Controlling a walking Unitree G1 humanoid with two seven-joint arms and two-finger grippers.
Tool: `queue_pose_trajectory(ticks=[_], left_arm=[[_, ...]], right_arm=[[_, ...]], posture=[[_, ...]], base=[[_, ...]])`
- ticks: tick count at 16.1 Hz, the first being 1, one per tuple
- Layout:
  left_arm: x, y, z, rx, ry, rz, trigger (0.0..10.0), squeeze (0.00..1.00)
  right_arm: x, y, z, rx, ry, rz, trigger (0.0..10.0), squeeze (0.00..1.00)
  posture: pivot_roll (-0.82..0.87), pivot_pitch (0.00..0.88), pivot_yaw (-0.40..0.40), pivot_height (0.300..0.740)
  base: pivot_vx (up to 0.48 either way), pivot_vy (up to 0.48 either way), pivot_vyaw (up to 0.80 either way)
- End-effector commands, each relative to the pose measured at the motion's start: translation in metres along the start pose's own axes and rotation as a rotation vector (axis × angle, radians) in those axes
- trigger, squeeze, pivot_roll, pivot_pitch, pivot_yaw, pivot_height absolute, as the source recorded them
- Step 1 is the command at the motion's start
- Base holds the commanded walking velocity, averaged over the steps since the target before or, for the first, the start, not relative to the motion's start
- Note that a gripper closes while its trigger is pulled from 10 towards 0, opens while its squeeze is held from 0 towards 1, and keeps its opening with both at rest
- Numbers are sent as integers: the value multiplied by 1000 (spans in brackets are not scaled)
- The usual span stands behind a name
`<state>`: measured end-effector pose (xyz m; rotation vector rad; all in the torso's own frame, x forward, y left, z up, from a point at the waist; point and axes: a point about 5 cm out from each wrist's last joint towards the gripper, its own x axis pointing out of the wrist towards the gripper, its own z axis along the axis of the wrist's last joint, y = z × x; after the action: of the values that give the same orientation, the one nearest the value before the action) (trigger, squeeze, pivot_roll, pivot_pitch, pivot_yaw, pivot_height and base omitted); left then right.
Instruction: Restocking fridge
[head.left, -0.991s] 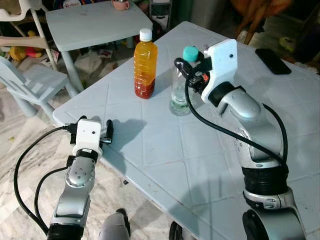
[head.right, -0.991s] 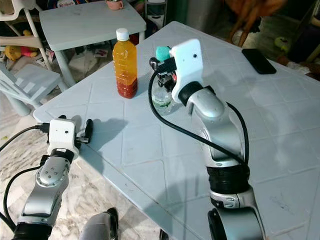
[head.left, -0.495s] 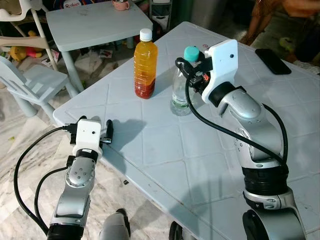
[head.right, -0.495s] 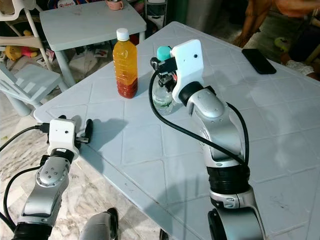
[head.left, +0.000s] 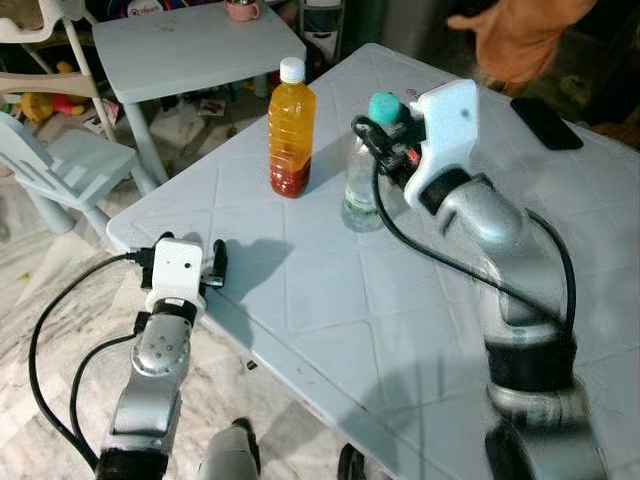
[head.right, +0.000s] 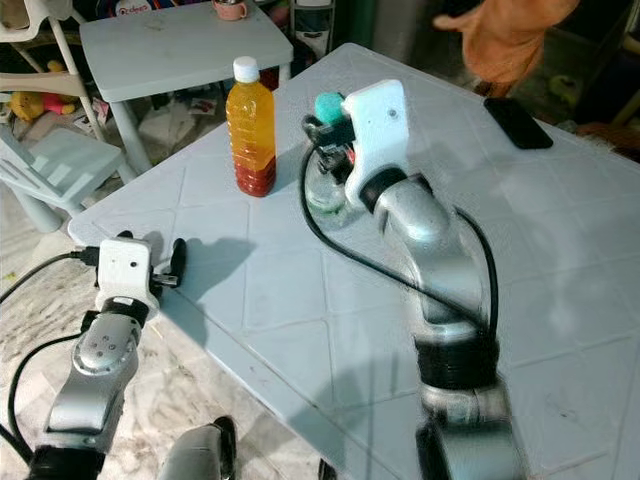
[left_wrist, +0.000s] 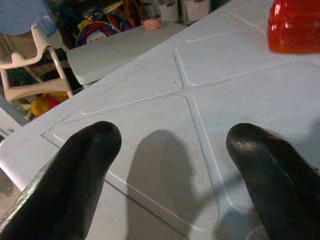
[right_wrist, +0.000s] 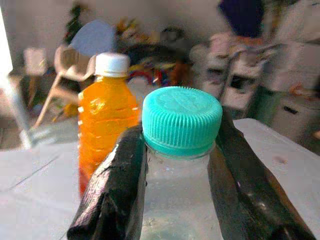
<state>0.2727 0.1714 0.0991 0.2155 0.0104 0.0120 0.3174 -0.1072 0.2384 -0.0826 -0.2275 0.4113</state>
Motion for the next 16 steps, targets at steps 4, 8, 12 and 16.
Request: queue_pose_trajectory(ticks=[4, 8, 12, 16], left_arm=[[-3, -5, -7, -10, 25, -32, 10000, 0], [-3, -2, -7, -20, 23, -17, 10000, 0], [-1, -2, -7, -21, 27, -22, 10000, 0], [-1, -2, -8, -19, 30, -24, 10000, 0]], right_arm=[[-4, -7, -10, 2, 21, -65, 10000, 0], [-10, -8, -15, 17, 4, -97, 10000, 0], [-9, -5, -12, 19, -24, -86, 10000, 0], [-9, -2, -12, 19, -39, -63, 10000, 0]], posture=[[95, 105, -63, 740], [98, 103, -61, 740], [98, 99, -58, 740], [100, 97, -59, 740]], base=[[0, 0, 0], [0, 0, 0], [0, 428, 0], [0, 480, 0]])
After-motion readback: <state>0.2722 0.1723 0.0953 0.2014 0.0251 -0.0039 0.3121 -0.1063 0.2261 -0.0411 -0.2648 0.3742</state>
